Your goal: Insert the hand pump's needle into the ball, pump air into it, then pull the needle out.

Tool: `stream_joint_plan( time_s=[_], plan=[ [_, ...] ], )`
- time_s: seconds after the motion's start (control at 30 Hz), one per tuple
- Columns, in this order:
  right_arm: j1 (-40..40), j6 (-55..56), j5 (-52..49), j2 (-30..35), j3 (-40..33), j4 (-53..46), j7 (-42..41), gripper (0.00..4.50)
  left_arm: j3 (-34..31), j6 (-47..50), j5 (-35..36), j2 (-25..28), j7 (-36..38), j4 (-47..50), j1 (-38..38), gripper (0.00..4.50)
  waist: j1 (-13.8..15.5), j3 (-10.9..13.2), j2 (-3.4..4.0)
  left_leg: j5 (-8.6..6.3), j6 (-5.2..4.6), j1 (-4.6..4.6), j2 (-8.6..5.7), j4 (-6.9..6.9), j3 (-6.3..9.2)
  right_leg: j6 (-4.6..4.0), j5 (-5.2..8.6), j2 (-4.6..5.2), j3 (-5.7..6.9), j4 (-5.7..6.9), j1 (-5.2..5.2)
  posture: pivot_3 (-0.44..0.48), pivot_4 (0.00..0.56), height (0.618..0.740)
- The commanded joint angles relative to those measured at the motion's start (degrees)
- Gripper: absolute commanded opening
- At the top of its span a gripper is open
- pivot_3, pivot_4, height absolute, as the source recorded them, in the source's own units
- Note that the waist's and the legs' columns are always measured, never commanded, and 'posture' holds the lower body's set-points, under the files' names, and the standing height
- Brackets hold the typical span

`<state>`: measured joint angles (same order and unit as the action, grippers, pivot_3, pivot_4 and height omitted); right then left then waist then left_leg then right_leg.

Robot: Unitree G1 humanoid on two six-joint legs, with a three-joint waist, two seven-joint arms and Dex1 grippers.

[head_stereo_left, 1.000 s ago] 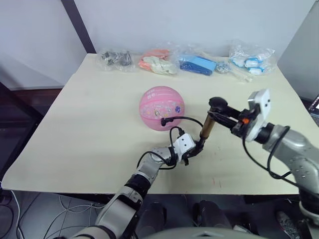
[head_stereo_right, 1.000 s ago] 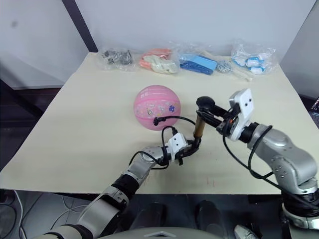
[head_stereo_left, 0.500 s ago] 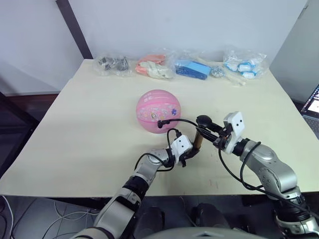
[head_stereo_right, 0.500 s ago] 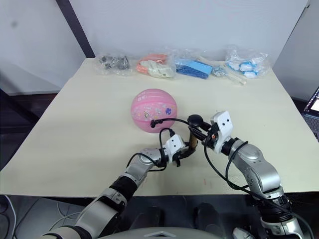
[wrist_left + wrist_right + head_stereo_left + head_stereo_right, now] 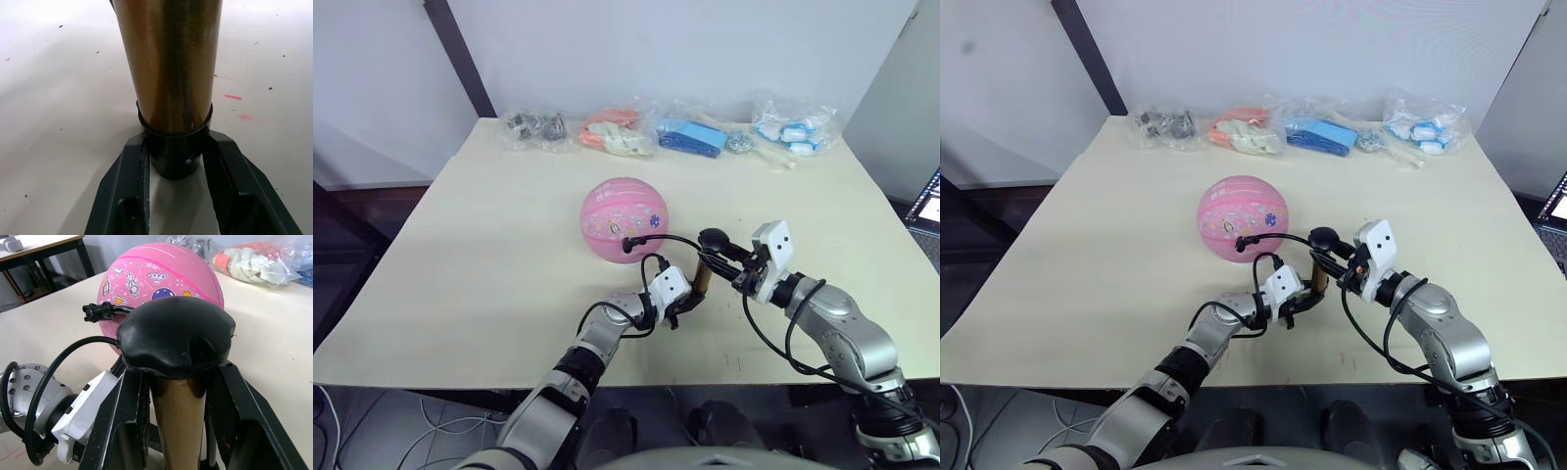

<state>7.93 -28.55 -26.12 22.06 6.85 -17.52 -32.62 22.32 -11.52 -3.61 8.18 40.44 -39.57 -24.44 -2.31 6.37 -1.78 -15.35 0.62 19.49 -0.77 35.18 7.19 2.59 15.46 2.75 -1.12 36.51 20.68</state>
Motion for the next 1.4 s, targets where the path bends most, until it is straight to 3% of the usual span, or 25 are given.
stream_joint_plan(
  time_s=[0.03,0.07,0.1,0.17,0.23,0.3,0.5,0.83,0.93,1.07,1.33,1.4],
  plan=[
    [-4.36,-6.71,1.18,0.43,4.78,5.07,-0.81,1.09,0.44,4.50,-0.71,2.35,3.40,-1.05,4.48,1.57,-0.11,0.05,0.02,0.00,0.00,0.01,0.01,-0.01,0.00,-0.03,0.02,0.00,0.00,0.00,0.01,0.000,0.150,0.740],
    [-4.23,-6.77,1.14,0.39,4.70,4.87,-0.71,1.09,0.12,4.35,0.01,2.64,4.33,0.71,4.95,2.11,-0.13,0.07,0.04,0.00,0.00,0.02,0.03,-0.02,0.00,-0.06,0.04,-0.01,0.00,0.00,0.04,0.000,0.150,0.740],
    [-4.12,-6.83,1.10,0.34,4.62,4.67,-0.61,1.09,-0.15,4.00,0.44,3.00,4.81,2.36,5.39,2.25,-0.22,0.12,0.13,-0.03,0.05,0.02,0.05,-0.03,0.00,-0.02,0.02,-0.03,0.00,0.00,0.04,0.000,0.150,0.740],
    [-3.74,-6.90,1.14,0.33,4.39,4.19,-0.38,1.09,-1.20,4.16,2.00,3.80,5.86,6.58,6.48,2.96,-0.15,0.20,0.29,-0.16,0.27,0.11,0.06,-0.05,-0.01,-0.08,0.11,-0.17,0.02,-0.01,0.14,0.000,0.150,0.740],
    [-3.34,-7.10,0.99,0.34,4.08,3.66,-0.19,1.09,-2.28,5.54,3.49,4.53,7.06,10.47,7.59,3.92,-0.04,0.26,0.35,-0.17,0.31,0.14,0.04,-0.05,0.10,-0.10,0.22,-0.42,0.14,0.00,0.41,0.000,0.150,0.740],
    [-2.44,-7.61,0.62,0.66,3.44,2.38,0.12,1.09,-3.44,7.53,6.49,6.27,10.06,16.75,9.57,4.40,-0.07,0.44,0.52,-0.18,0.32,0.29,0.04,-0.05,0.09,-0.11,0.22,-0.46,0.04,0.00,0.55,0.000,0.150,0.740],
    [-0.07,-12.03,-2.45,2.08,1.32,-4.64,1.16,1.09,-7.54,15.37,15.47,12.10,15.22,34.00,15.84,4.50,0.28,1.83,1.24,-0.19,0.32,0.59,0.08,-0.07,-0.01,-0.13,0.23,-0.41,-0.07,0.08,0.94,0.000,0.150,0.740],
    [6.78,-24.19,-10.58,5.57,-4.92,-15.76,3.66,1.09,-18.32,24.52,34.27,22.24,24.10,53.98,29.65,4.50,0.14,2.44,1.25,-0.08,0.50,1.86,-0.07,0.07,-0.02,-0.32,0.11,0.01,-0.03,0.19,2.10,0.000,0.150,0.740],
    [9.18,-28.16,-12.70,8.56,-6.44,-18.48,3.62,1.09,-24.16,30.00,41.08,27.20,21.53,67.69,37.44,4.50,0.28,2.88,1.26,-0.02,0.60,2.47,-0.09,0.20,0.02,-0.33,0.10,0.20,0.00,0.24,2.65,0.000,0.150,0.740],
    [11.34,-32.18,-15.34,11.44,-8.00,-21.02,3.76,1.09,-31.51,34.45,49.30,30.49,18.86,76.11,43.40,4.50,1.07,3.23,1.44,-0.03,0.58,2.50,-0.21,0.25,0.00,-0.31,0.10,0.28,0.05,0.24,2.63,0.000,0.150,0.740],
    [17.73,-39.78,-20.07,16.55,-11.64,-23.26,5.31,1.09,-43.58,35.45,56.43,33.94,20.82,74.95,45.47,4.50,1.47,3.66,1.54,-0.10,0.43,2.63,-0.26,0.72,-0.23,-0.30,0.08,0.08,0.20,0.40,2.63,0.000,0.150,0.740],
    [19.16,-41.62,-21.21,17.77,-12.47,-23.51,5.53,1.09,-40.05,38.11,55.37,36.65,21.82,64.98,32.25,4.50,1.71,3.73,1.61,-0.11,0.42,2.66,-0.26,0.84,-0.25,-0.30,0.08,0.05,0.20,0.45,2.63,0.000,0.150,0.740]
  ],
)
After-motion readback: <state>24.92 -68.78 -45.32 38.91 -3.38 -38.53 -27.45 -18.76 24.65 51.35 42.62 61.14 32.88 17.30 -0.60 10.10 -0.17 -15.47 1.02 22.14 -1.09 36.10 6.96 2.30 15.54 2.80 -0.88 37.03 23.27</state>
